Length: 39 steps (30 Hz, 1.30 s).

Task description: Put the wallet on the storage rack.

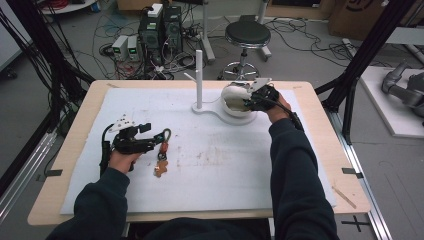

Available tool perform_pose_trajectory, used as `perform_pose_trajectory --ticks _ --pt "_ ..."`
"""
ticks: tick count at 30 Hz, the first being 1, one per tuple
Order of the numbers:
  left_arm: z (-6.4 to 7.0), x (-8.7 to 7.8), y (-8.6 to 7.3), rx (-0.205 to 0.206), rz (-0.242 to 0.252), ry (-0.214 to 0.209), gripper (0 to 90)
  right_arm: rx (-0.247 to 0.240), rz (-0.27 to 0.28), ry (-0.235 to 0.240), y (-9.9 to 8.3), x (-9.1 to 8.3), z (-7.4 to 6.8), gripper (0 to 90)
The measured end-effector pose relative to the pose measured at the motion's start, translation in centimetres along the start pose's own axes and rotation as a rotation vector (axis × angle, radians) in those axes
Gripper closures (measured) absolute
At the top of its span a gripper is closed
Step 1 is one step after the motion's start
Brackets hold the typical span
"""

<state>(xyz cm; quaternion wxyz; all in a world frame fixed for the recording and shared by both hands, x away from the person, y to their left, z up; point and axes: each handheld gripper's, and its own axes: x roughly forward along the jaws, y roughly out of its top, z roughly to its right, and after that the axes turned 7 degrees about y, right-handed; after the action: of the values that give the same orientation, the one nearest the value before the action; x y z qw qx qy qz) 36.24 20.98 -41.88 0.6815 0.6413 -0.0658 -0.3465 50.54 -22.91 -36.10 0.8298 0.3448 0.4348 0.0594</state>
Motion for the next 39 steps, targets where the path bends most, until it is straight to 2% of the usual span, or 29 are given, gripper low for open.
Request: perform_pose_trajectory --ticks 2,3,4,6,8,10,11,12,13,14,15,16,19,21,23,26,30,32,36,39 --pt "0.0 0.0 0.0 0.0 0.004 -0.001 24.6 0.074 0.097 0.008 -0.7 -1.0 0.1 45.4" --pt "0.1 0.0 0.0 0.0 0.004 -0.002 24.7 0.097 0.116 0.015 -1.1 -1.5 0.2 43.5" --pt "0.1 0.0 0.0 -0.001 0.004 -0.001 24.8 0.134 0.12 0.035 -1.3 -2.0 0.3 42.8" --pt "0.0 0.0 0.0 -0.004 0.001 -0.001 24.8 0.198 0.143 0.08 -1.8 -3.0 0.6 48.0" --pt "0.0 0.0 0.0 -0.007 0.004 -0.002 24.8 0.245 0.176 0.091 -2.1 -4.0 0.8 51.7" --pt "-0.1 0.0 0.0 -0.011 0.005 -0.003 25.0 0.289 0.198 0.107 -2.1 -4.8 0.9 63.0" --pt "-0.1 0.0 0.0 -0.013 0.006 -0.001 25.1 0.307 0.196 0.103 -2.0 -5.1 0.8 68.1" --pt "-0.1 0.0 0.0 -0.011 0.006 0.001 25.1 0.324 0.187 0.103 -1.9 -5.4 0.7 68.9" --pt "-0.1 -0.1 0.0 -0.01 0.005 0.001 25.1 0.341 0.193 0.107 -1.8 -5.7 0.5 68.8" --pt "-0.1 -0.1 0.0 -0.009 0.001 0.006 25.1 0.369 0.203 0.117 -1.8 -6.1 0.4 64.6" --pt "-0.2 -0.1 0.0 -0.011 -0.01 0.011 25.3 0.403 0.224 0.13 -2.0 -6.5 0.2 57.4" --pt "-0.2 -0.1 0.0 -0.023 -0.019 0.013 25.7 0.429 0.257 0.12 -2.3 -7.1 -0.2 51.6" --pt "-0.3 -0.1 0.0 -0.033 -0.022 0.022 25.4 0.442 0.279 0.119 -3.9 -8.6 -2.0 40.4" --pt "-0.2 -0.2 0.1 -0.03 -0.014 0.021 25.2 0.435 0.261 0.098 -5.2 -9.2 -3.4 31.9" --pt "-0.2 -0.2 0.2 -0.018 0.002 0.035 23.9 0.448 0.252 0.086 -7.2 -9.8 -5.1 27.1" --pt "-0.2 -0.1 0.3 -0.013 0.017 0.053 18.7 0.442 0.243 0.059 -9.7 -10.1 -6.8 21.3" --pt "-0.2 -0.1 0.4 0.001 0.019 0.06 18.7 0.48 0.225 0.059 -11.9 -10.0 -7.4 21.2" --pt "-0.2 0.0 0.5 0.005 0.02 0.06 18.7 0.493 0.233 0.054 -12.2 -10.1 -7.3 21.3" --pt "-0.1 0.3 0.3 0.007 0.001 0.048 18.8 0.481 0.238 0.05 -12.1 -10.2 -7.4 21.3" --pt "-0.1 0.4 0.3 0.004 -0.003 0.039 18.9 0.491 0.239 0.045 -12.2 -10.3 -7.5 21.3"
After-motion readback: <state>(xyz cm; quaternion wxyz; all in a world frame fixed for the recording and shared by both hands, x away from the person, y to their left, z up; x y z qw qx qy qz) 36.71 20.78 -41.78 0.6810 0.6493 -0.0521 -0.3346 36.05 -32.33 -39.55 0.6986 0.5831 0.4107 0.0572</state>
